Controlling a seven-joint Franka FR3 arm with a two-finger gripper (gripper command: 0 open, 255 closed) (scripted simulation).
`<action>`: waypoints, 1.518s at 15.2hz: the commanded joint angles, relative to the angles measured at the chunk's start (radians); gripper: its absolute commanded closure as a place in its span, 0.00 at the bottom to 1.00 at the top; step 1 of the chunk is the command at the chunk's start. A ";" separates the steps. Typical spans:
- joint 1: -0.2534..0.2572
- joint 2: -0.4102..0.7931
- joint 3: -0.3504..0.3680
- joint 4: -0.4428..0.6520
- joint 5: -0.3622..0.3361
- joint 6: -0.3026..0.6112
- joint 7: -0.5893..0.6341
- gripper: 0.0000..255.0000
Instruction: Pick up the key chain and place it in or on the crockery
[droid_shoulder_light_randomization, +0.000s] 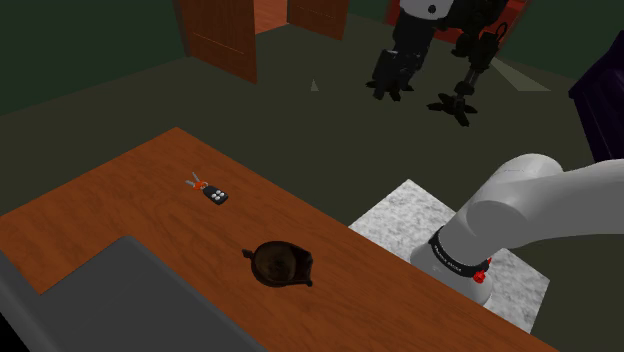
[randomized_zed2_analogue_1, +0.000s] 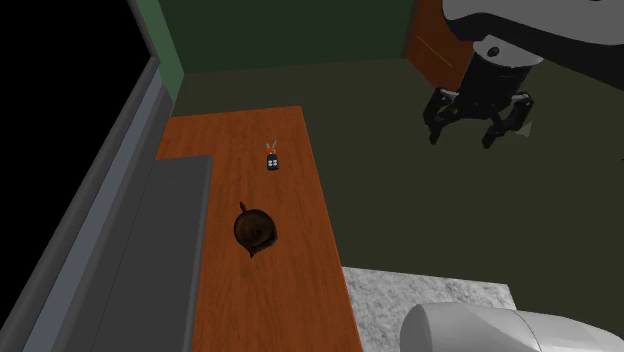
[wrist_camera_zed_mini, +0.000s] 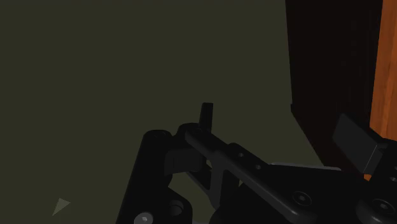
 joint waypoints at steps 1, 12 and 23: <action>0.000 0.000 0.000 0.000 0.000 0.000 0.000 0.00; 0.078 0.254 0.205 0.058 0.095 0.184 0.211 0.00; 0.120 0.612 0.387 0.257 0.051 0.324 0.445 0.00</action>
